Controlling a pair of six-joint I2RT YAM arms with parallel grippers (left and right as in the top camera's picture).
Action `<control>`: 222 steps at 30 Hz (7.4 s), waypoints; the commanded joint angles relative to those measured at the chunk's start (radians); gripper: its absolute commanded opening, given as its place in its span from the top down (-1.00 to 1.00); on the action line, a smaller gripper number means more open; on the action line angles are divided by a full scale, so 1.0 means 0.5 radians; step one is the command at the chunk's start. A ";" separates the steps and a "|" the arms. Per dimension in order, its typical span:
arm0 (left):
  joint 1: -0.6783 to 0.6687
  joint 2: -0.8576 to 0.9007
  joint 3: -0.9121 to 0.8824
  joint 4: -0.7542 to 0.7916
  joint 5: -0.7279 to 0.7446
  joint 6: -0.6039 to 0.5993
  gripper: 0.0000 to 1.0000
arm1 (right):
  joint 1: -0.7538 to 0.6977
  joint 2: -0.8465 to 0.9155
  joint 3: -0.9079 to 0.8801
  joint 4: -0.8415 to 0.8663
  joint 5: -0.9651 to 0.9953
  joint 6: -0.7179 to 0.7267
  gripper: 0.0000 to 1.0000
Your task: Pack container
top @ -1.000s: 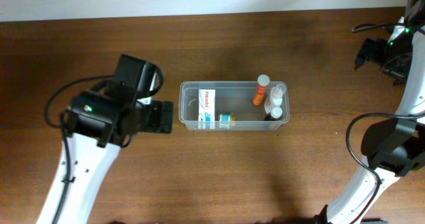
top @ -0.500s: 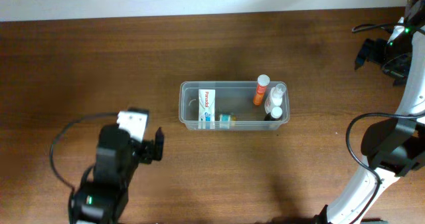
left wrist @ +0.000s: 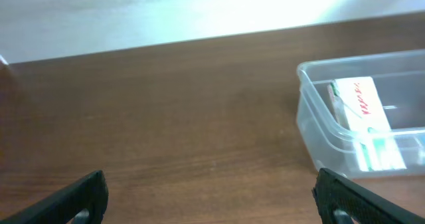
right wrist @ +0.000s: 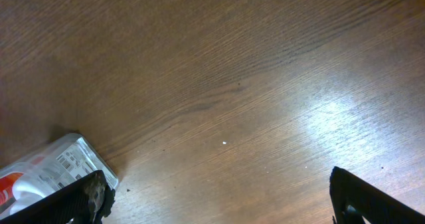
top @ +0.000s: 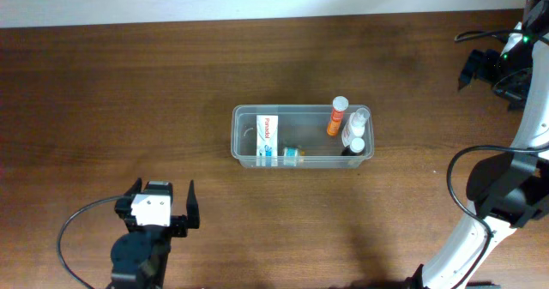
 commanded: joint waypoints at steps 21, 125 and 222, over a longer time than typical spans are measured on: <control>0.179 -0.320 -0.204 0.493 0.126 0.038 -0.99 | 0.000 -0.031 -0.008 0.000 -0.011 0.016 -0.97; 0.178 -0.320 -0.462 0.533 0.185 0.038 -0.99 | 0.796 -2.634 -2.313 1.669 -0.238 -0.133 -0.97; 0.178 -0.320 -0.462 0.533 0.185 0.038 -0.99 | 0.824 -4.298 -4.720 3.233 -0.181 -0.159 -0.97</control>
